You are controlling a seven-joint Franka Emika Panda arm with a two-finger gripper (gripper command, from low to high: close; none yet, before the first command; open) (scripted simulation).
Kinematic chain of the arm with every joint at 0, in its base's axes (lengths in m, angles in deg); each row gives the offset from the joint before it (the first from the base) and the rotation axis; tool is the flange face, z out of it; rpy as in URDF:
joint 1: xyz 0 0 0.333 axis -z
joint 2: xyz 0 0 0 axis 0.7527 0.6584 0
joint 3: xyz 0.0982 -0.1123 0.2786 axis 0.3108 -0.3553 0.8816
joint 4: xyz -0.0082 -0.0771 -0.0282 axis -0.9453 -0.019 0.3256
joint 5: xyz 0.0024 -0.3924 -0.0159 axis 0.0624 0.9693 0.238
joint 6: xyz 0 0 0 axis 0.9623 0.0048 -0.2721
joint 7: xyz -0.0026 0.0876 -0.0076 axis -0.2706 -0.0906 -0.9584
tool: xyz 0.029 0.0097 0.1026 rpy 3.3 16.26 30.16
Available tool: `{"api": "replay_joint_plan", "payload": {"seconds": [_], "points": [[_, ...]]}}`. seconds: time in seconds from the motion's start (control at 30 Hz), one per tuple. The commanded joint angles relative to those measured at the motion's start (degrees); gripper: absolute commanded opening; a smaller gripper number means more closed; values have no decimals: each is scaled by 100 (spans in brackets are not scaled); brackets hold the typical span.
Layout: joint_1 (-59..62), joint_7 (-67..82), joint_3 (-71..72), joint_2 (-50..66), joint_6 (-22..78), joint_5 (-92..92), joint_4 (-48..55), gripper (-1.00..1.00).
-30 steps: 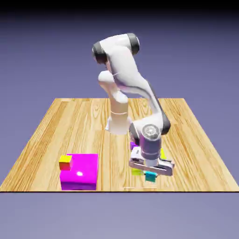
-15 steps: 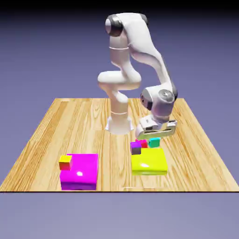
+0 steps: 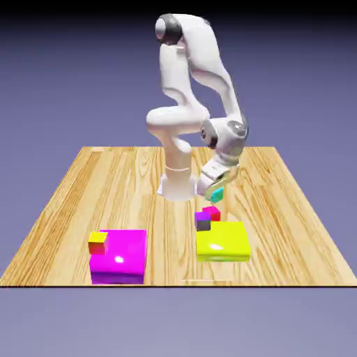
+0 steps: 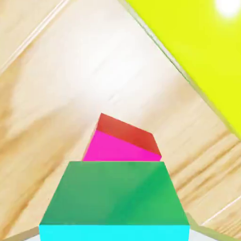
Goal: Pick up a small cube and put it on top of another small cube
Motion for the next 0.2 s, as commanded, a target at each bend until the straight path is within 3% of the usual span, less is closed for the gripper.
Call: {"api": "replay_joint_plan", "payload": {"seconds": [0.0,0.07,0.1,0.17], "points": [[26,-94,-18,208,-230,130,-29,-100],[73,-263,-55,609,-670,366,-84,-100],[73,-263,-55,609,-670,366,-84,100],[48,-176,-36,402,-443,245,-55,100]]}}
